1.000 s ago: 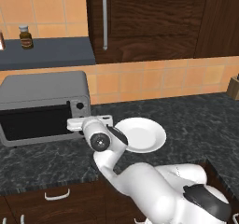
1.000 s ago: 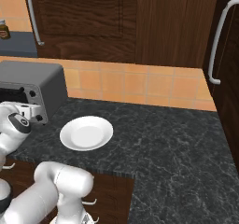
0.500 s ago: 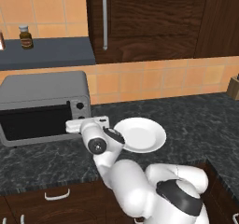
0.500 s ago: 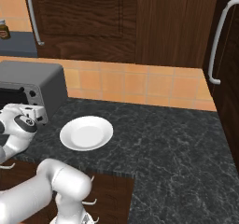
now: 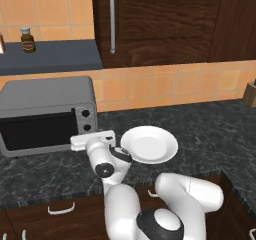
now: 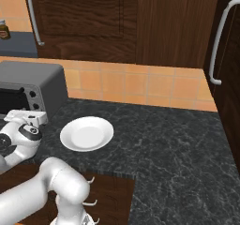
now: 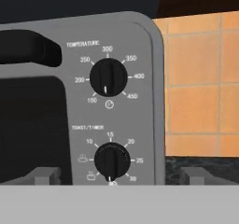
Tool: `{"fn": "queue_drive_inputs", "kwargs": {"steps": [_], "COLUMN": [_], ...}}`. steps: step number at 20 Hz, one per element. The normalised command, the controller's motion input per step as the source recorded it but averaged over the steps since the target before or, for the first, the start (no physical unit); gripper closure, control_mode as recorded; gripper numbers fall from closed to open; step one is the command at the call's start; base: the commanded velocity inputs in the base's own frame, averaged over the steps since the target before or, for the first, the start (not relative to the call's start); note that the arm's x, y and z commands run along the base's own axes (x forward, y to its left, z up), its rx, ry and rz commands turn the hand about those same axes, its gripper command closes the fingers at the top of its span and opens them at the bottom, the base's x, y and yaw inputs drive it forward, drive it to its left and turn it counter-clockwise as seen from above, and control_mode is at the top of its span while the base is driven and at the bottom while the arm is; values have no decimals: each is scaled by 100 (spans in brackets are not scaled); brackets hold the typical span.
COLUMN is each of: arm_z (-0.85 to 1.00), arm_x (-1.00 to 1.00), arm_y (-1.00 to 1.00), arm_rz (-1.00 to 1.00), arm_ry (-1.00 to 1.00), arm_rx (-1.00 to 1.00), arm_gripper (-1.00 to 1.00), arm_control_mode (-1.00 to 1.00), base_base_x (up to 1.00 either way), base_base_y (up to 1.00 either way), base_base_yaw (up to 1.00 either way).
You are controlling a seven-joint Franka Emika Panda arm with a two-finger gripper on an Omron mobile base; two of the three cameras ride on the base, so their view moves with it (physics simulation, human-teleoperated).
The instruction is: Pick up the kebab skewer and baguette bread, and place them inside the toaster oven. Close the toaster oven door and start by setting the timer.
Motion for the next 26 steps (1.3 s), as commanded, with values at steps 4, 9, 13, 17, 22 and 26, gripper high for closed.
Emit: {"fn": "queue_drive_inputs", "kwargs": {"steps": [4, 9, 13, 17, 22, 26], "arm_z": [0, 0, 0, 0, 0, 0], "arm_x": [6, 21, 18, 28, 13, 0], "arm_y": [22, 4, 0, 0, 0, 0], "arm_rz": [0, 0, 0, 0, 0, 0], "arm_ry": [6, 1, 0, 0, 0, 0], "arm_rx": [0, 0, 0, 0, 0, 0], "arm_gripper": [-100, -100, -100, -100, -100, -100], "arm_control_mode": [-100, -100, -100, -100, -100, -100], "base_base_x": [0, 0, 0, 0, 0, 0], "base_base_y": [0, 0, 0, 0, 0, 0], "base_base_yaw": [0, 0, 0, 0, 0, 0]}}
